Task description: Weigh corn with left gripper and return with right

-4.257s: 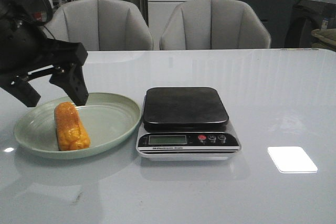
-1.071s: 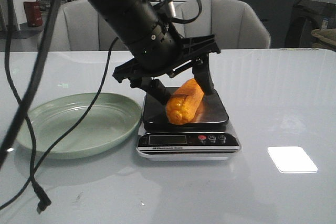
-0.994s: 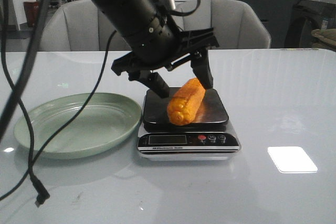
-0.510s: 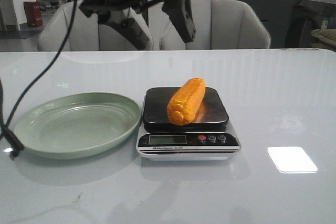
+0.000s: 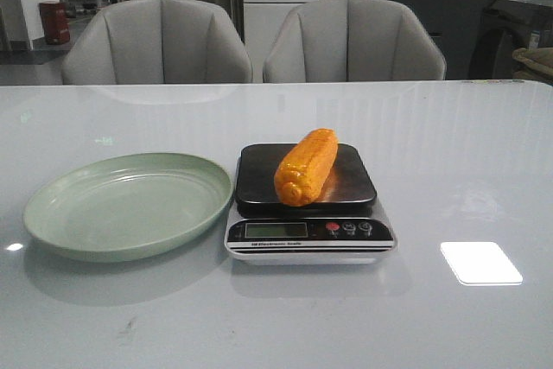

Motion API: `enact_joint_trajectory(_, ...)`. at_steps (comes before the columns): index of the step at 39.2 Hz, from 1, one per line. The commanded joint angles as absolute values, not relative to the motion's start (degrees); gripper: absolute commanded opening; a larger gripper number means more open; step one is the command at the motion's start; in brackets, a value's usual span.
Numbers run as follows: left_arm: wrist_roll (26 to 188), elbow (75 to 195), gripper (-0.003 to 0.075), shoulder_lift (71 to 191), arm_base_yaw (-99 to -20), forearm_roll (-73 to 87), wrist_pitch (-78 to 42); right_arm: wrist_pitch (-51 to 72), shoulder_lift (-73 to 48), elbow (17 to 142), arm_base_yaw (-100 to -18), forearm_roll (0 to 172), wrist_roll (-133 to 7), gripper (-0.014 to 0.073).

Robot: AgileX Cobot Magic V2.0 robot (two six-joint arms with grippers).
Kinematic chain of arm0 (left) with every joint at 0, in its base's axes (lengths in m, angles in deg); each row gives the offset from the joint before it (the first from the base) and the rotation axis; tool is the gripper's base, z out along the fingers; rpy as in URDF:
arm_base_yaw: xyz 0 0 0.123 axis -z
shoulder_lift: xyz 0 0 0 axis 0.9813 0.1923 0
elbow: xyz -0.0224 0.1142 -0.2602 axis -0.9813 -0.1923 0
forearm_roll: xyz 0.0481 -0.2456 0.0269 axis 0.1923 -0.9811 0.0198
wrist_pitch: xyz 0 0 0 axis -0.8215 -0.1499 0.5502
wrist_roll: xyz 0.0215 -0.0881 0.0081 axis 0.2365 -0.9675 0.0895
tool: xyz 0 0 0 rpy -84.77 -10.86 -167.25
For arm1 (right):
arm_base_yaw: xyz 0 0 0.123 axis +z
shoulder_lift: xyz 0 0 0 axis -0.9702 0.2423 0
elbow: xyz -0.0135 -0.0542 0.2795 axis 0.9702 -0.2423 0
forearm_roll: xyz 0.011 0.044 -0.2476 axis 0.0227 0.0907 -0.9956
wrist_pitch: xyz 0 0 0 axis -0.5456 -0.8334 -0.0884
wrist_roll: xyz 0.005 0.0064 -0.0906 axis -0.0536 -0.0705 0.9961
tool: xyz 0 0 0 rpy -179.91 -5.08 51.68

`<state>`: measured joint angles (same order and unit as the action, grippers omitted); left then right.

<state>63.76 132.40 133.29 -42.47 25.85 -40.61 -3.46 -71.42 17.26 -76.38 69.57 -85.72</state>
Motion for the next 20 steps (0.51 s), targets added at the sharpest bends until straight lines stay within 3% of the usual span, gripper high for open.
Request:
enact_joint_trajectory(1, 63.67, 130.40, 0.0520, 125.67, -42.47, 26.19, -37.79, -7.84, -72.57, 16.65, -76.60, 69.08, -85.24, 0.0152)
enact_joint_trajectory(20, 63.67, 111.36, 0.0520, 90.28, -42.47, 30.34, -40.03, -7.84, -72.57, 16.65, -76.60, 69.08, -85.24, 0.0152)
